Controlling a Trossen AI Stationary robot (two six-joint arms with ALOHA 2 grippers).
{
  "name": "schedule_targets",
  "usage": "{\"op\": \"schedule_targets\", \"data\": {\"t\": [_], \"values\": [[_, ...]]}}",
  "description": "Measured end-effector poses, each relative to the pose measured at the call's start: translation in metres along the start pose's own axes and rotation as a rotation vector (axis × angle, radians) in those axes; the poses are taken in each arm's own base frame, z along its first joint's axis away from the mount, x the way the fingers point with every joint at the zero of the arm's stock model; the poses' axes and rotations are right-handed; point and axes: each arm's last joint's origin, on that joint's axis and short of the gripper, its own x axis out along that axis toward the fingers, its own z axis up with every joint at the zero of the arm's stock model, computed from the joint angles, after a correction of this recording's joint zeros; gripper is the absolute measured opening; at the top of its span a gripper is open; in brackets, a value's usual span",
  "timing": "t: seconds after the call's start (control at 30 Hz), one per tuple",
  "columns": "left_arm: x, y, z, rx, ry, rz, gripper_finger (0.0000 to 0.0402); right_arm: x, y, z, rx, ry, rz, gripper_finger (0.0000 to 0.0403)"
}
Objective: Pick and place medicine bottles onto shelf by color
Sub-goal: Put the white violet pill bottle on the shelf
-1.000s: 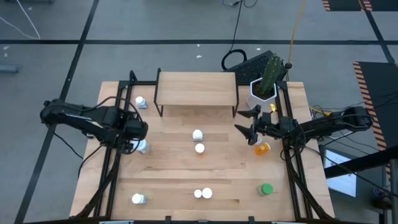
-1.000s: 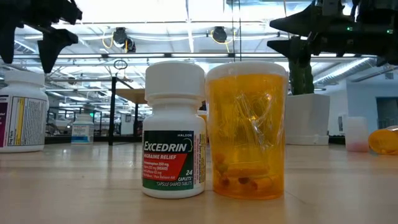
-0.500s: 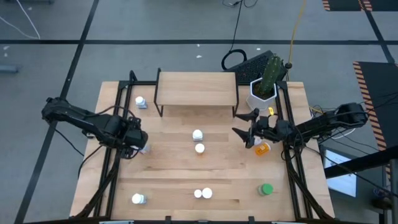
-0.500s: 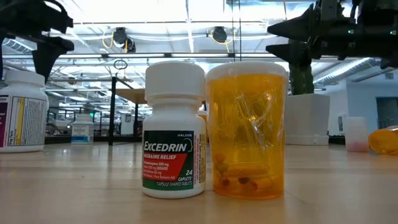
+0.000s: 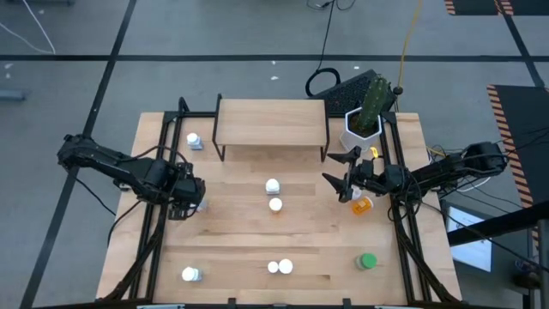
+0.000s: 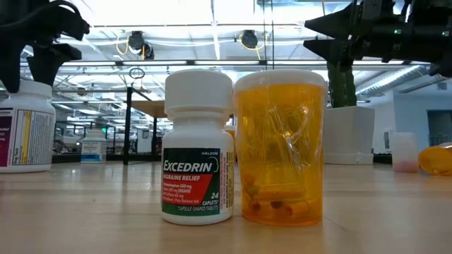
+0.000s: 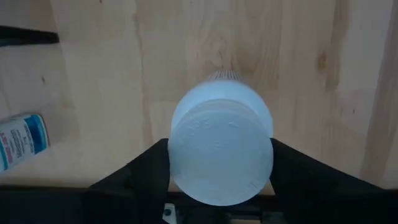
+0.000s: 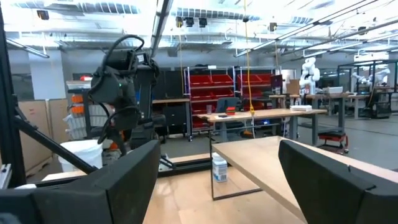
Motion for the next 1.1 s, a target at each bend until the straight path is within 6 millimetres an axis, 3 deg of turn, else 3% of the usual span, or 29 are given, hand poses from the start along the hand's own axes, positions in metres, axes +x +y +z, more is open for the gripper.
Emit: {"op": "schedule_targets", "data": {"t": [0.13,0.27,0.5,0.63,0.83,0.97,1.1], "values": [[-0.002,0.002,0.001,-0.138,-0.005,-0.004,0.0237,0.0,0.0,0.0,-0.008,0.0,0.0,0.0325],[-0.024,0.01,0.011,-0.308,-0.086,-0.027,0.0254,0.0,0.0,0.0,-0.008,0.001,0.0,0.0325],[-0.095,0.037,0.027,-0.456,-0.319,-0.066,0.0232,0.0,0.0,-0.002,-0.015,0.019,0.001,0.0325],[-0.133,0.057,0.038,-0.47,-0.365,-0.029,0.0235,0.0,0.0,-0.003,-0.02,0.03,0.002,0.0325],[-0.159,0.103,0.073,-0.405,-0.307,0.082,0.0244,0.0,0.0,-0.003,-0.047,0.029,0.002,0.0325],[-0.157,0.145,0.101,-0.348,-0.255,0.139,0.0236,0.0,0.0,-0.006,-0.065,0.06,0.004,0.0325],[-0.153,0.19,0.115,-0.296,-0.235,0.193,0.0242,-0.001,-0.001,-0.012,-0.108,0.121,-0.025,0.0325]]}}
